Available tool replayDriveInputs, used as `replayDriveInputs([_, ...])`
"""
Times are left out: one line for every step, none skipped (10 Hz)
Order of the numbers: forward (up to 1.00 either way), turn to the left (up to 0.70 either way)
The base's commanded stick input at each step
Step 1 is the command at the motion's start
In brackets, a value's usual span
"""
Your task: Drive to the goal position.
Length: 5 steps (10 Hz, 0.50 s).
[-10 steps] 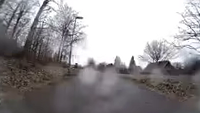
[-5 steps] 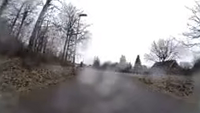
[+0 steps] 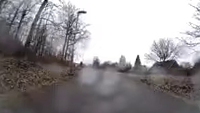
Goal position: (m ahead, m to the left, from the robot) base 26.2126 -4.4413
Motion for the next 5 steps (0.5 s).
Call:
replayDriveInputs([0.79,0.0])
replayDriveInputs([0.85,0.0])
replayDriveInputs([0.85,0.0])
replayDriveInputs([0.85,0.0])
replayDriveInputs([0.85,0.0])
